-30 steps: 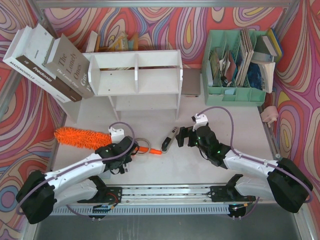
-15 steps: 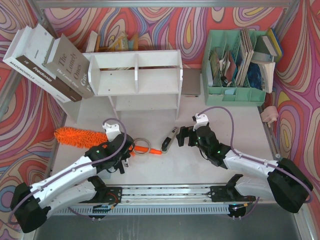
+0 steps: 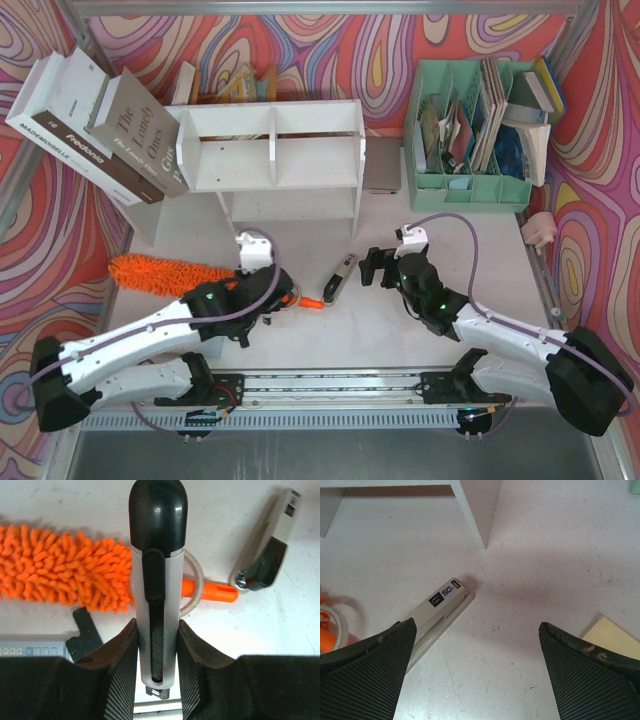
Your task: Dust the bookshelf with a duster
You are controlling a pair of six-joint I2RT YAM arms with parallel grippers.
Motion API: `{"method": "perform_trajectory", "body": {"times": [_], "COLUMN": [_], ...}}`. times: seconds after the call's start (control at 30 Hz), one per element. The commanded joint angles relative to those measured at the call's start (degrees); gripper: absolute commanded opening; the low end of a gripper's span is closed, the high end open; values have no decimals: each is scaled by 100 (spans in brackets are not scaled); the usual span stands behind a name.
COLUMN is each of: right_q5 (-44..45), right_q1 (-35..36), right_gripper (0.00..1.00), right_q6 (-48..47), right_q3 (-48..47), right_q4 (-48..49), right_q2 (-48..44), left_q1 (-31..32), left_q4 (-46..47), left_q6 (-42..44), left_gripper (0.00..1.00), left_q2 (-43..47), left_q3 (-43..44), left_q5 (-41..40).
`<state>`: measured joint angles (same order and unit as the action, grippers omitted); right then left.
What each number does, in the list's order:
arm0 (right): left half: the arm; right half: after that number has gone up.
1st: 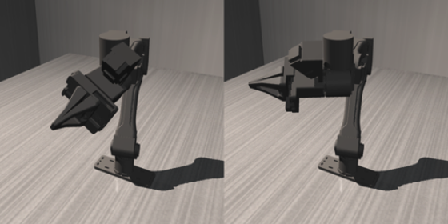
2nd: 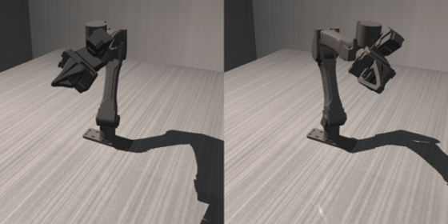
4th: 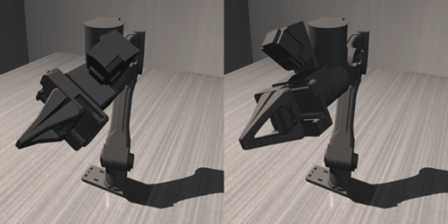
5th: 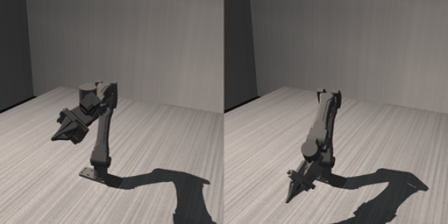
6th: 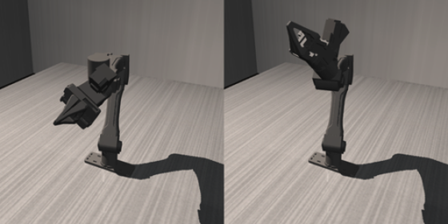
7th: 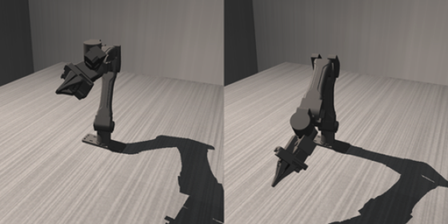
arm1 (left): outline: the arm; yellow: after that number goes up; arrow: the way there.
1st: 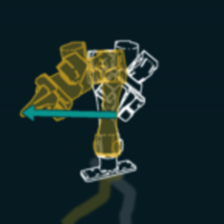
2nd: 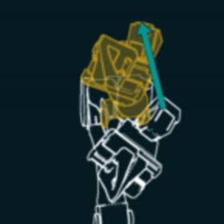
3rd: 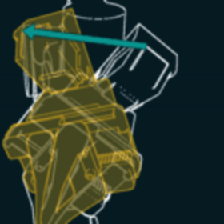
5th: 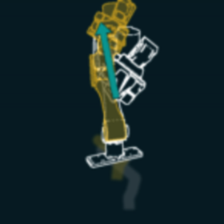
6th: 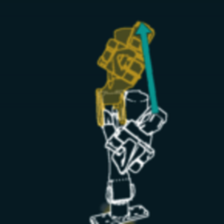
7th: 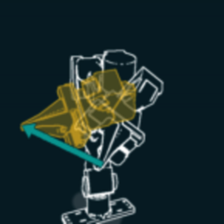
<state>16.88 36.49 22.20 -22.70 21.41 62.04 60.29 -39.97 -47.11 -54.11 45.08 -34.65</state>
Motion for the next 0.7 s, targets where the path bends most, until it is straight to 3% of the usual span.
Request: {"method": "perform_trajectory", "body": {"times": [0.0,0.33,0.67], "right_q5": [467,1710,2785], "right_q1": [35,38,34], "right_gripper": [97,98,99], "right_q6": [175,833,1690], "right_q3": [104,61,-260], "right_q4": [-120,-856,-1975], "right_q2": [-214,-457,-306], "left_q1": [582,1413,1606], "left_q4": [122,1110,2052], "left_q6": [388,909,662], "left_gripper": [21,24,25], "left_q2": [-725,-2389,-3564], "left_q3": [579,1581,1912], "left_q5": [-507,-153,738]}}
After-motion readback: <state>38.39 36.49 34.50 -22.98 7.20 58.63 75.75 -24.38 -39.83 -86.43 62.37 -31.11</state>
